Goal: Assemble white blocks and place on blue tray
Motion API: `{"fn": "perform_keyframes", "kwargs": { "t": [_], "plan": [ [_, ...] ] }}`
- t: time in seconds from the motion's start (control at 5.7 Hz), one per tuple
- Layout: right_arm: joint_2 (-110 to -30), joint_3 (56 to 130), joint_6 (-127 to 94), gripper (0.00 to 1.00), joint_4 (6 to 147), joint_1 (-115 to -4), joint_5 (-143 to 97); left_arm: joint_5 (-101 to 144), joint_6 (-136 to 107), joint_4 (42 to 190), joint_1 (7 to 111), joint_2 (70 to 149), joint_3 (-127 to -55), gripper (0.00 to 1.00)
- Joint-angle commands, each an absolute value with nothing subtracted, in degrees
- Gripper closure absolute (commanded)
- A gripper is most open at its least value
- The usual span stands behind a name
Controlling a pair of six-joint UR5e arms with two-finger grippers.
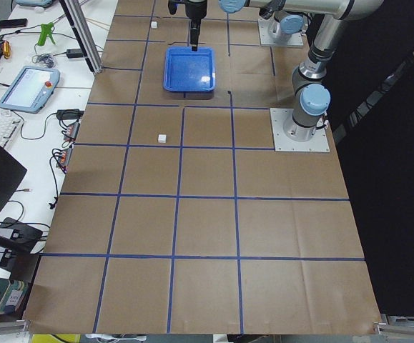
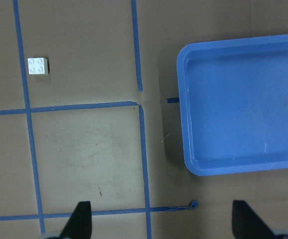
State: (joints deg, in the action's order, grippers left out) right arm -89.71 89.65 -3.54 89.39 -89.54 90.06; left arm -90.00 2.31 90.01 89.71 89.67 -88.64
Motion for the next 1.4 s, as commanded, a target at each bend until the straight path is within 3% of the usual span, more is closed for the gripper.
{"fn": "perform_keyframes", "kwargs": {
  "t": [0.0, 0.35, 0.7, 1.05, 1.23],
  "plan": [
    [-89.74, 89.12, -2.73, 0.00, 89.30, -89.56, 89.91, -90.17, 5.52, 85.98, 85.54, 92.96, -88.68, 0.00],
    [-89.13, 88.94, 16.82, 0.00, 91.57, -88.86, 89.65, -90.79, 6.15, 86.04, 79.84, 99.20, -86.84, 0.00],
    [-86.50, 88.86, 37.25, 0.00, 94.02, -88.07, 89.74, -90.53, 4.33, 84.65, 75.52, 108.84, -90.17, 0.00],
    [-83.60, 88.68, 65.51, 0.00, 97.03, -83.88, 88.52, -90.70, 11.52, 66.87, 71.99, 117.37, -91.85, 0.00],
    [-82.80, 88.42, 76.70, 0.00, 97.21, -79.67, 86.33, -90.70, 15.95, 65.67, 71.72, 120.03, -90.98, 0.00]
  ]
}}
